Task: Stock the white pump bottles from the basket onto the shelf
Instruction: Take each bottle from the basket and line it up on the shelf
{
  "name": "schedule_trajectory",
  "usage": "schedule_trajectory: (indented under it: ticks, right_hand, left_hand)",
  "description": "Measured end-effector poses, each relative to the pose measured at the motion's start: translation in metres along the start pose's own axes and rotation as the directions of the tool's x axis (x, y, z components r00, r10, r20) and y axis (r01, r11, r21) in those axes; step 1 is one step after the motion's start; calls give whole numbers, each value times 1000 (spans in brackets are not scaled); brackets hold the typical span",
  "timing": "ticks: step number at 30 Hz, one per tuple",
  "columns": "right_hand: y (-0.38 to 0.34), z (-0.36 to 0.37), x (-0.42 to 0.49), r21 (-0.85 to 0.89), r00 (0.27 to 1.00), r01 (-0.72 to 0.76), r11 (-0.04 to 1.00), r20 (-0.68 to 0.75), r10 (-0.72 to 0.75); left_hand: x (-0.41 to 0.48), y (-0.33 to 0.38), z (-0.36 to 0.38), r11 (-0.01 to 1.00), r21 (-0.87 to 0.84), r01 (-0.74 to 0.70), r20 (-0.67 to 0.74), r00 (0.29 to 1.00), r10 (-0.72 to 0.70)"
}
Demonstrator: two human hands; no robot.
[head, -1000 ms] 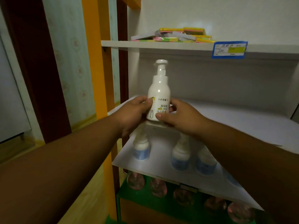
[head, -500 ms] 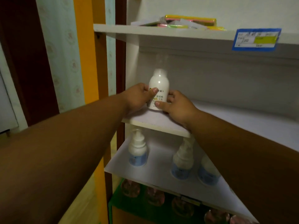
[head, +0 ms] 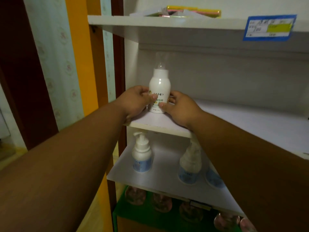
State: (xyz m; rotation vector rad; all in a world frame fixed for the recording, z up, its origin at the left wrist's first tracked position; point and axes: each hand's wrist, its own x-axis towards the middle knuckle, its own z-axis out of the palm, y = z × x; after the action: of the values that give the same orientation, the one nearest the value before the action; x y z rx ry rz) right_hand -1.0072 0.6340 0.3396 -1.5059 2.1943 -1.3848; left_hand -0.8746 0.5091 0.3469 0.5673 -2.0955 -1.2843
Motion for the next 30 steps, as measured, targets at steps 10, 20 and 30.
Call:
schedule_trajectory:
  ticks: [10,20,30]
  right_hand:
    - [0,-2,-4,-129,991,-68,989,-122,53]
    - [2,-2,-4,-106,998,13,994,-64,-20]
    - [2,-1,-4,-88,998,13,996,-65,-19]
  left_hand:
    - [2,-2,14,963,263,52,-216,976,6]
    - [-1,1,19,942,333,41,-217,976,35]
    - [-1,-2,22,906,423,15,-223,971,88]
